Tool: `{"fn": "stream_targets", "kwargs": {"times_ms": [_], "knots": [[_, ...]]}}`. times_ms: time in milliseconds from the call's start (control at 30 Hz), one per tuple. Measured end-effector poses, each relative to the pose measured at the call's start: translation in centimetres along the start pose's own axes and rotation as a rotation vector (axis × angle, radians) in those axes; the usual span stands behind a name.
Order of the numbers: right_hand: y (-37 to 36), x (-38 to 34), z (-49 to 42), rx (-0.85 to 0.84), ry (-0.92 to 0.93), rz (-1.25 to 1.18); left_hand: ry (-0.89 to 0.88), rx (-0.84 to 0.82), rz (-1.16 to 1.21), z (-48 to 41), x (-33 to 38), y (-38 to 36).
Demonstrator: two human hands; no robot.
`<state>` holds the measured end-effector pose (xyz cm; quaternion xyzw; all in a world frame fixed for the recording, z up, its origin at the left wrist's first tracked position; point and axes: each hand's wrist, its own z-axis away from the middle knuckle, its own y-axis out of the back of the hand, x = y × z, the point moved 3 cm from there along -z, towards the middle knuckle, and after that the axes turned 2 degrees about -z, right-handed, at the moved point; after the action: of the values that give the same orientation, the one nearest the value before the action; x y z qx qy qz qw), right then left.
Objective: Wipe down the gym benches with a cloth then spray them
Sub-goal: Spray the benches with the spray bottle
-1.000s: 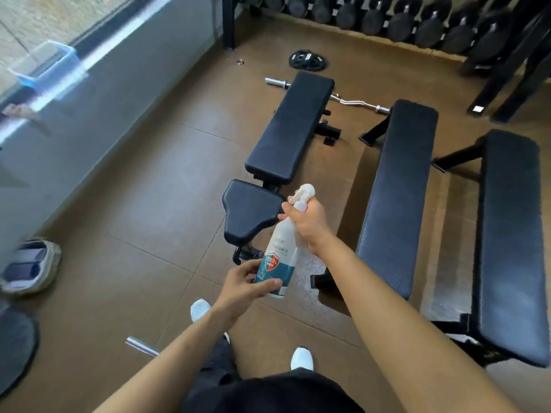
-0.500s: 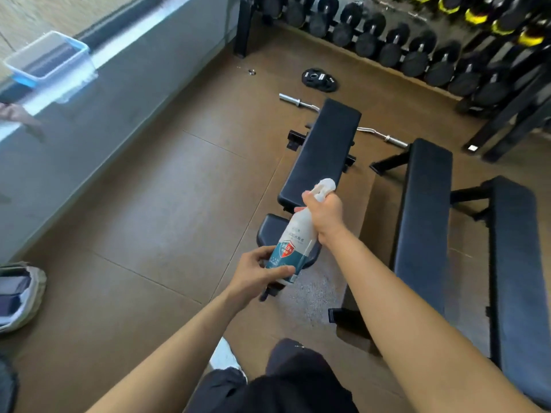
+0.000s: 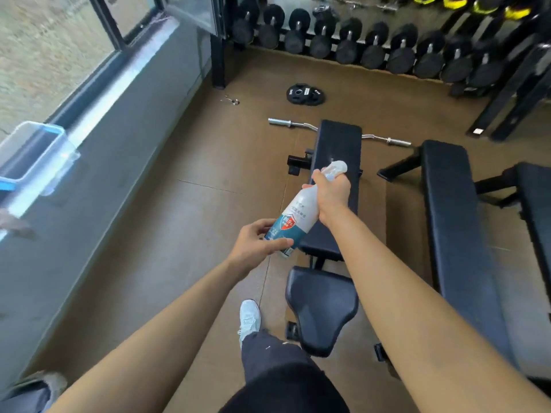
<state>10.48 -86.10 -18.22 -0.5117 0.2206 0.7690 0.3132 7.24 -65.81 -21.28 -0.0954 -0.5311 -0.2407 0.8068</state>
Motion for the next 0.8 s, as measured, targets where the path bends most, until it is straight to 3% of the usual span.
{"fn": "stream_targets", "kwargs": {"times_ms": [133, 300, 567, 800], "knots": [[-3.0, -1.4, -4.8, 0.052, -0.067, -0.049, -0.008, -0.042, -0.08, -6.2, 2.8, 2.6], [-6.6, -4.4, -9.1, -0.009, -0.118, -0.032, 0.009, -0.103, -0.111, -11.8, 5.8, 5.1], [-14.3, -8.3, -13.5, 0.103, -0.069, -0.015, -0.017, -0.14, -0.073, -20.2, 8.8, 11.3], [-23.5, -10.2, -16.2, 0.051, -0.082, 0.215, -0.026, -0.187, -0.003, -26.7, 9.2, 19.9]]}}
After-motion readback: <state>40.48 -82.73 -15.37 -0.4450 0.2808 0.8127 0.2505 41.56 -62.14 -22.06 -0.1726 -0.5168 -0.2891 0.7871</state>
